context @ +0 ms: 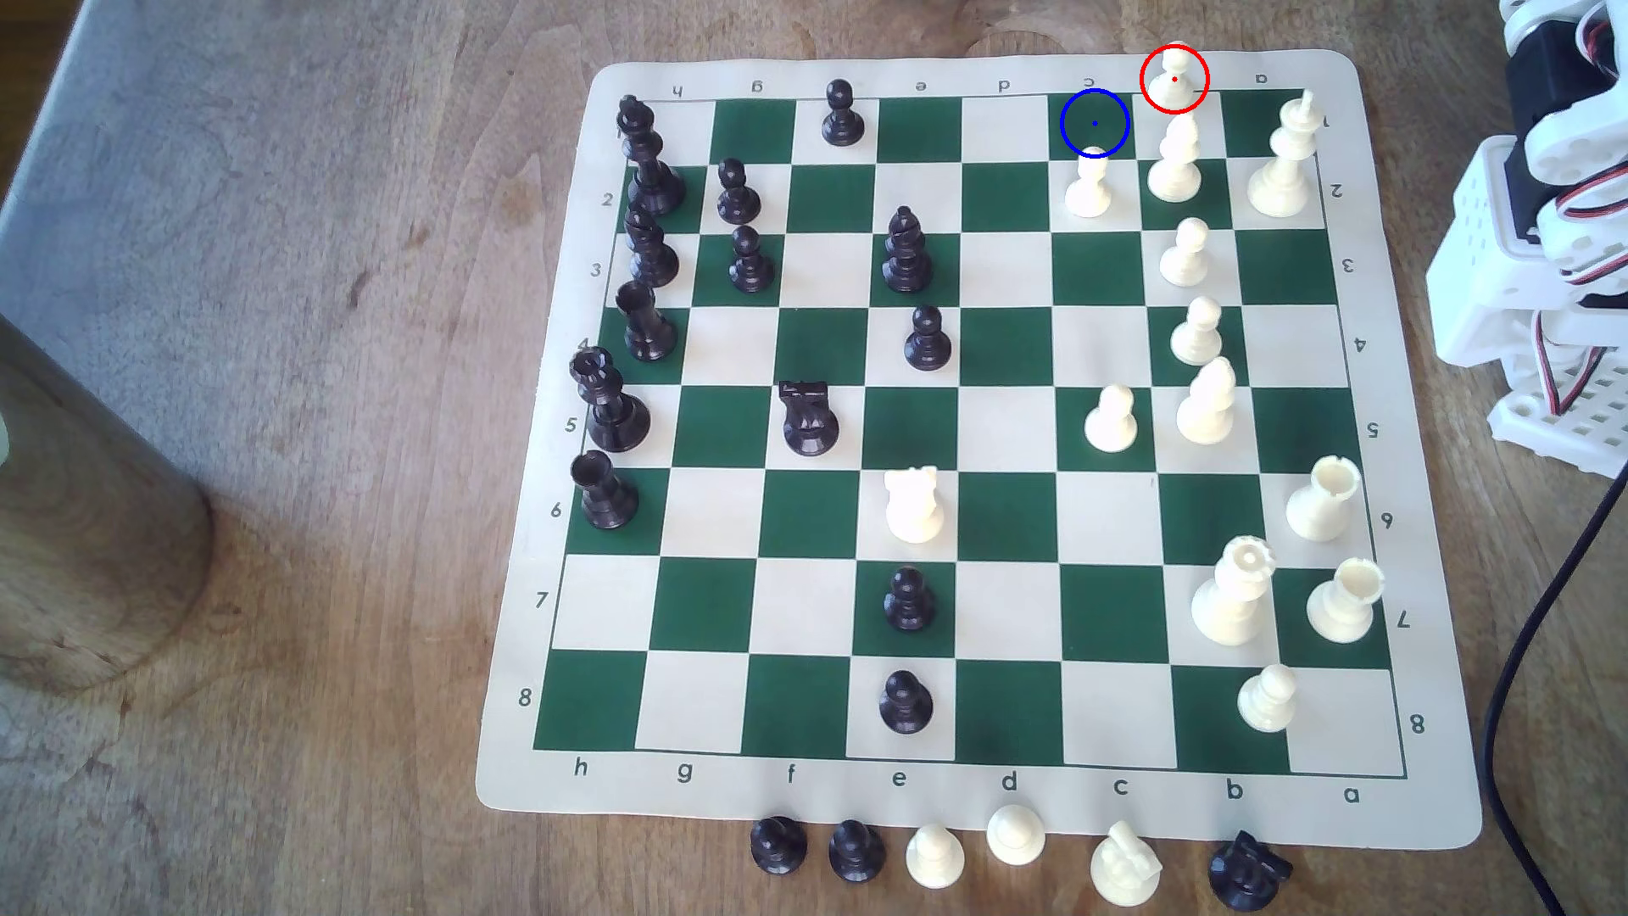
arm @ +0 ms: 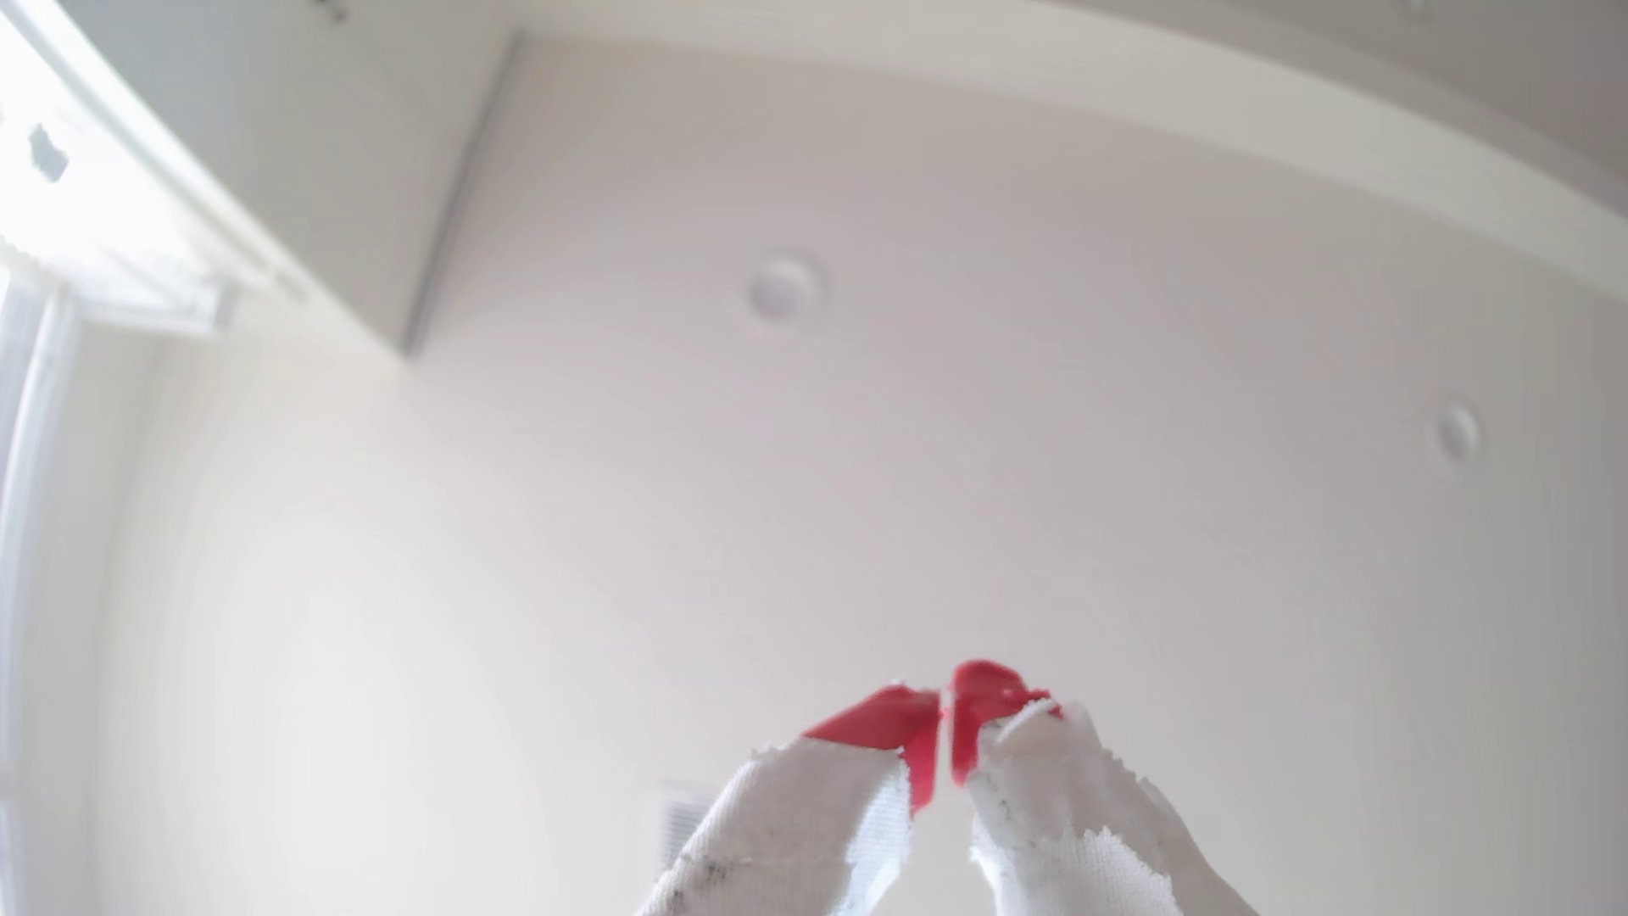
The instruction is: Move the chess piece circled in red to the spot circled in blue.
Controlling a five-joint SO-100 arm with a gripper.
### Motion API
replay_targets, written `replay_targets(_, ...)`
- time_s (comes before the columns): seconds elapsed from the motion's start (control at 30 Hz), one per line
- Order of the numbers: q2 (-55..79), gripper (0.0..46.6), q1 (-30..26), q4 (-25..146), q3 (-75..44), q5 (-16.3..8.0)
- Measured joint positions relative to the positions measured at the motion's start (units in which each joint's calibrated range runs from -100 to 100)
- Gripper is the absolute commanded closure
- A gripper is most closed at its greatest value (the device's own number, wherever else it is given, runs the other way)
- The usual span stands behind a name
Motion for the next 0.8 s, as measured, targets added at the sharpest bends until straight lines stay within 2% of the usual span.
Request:
replay_targets(0.1, 0.0, 46.4, 0.0, 0.4, 0.0, 0.0)
replay_targets(0.23, 0.1, 46.4, 0.2, 10.6, -1.6, 0.2)
replay_targets(0.53, 0.1, 46.4, 5.4, 57.1, -16.3, 0.0)
replay_targets(0.6, 0.1, 46.4, 6.4, 63.2, -18.2, 0.0)
replay_targets(0.8, 0.0, 46.4, 12.5, 89.6, -29.6, -0.8)
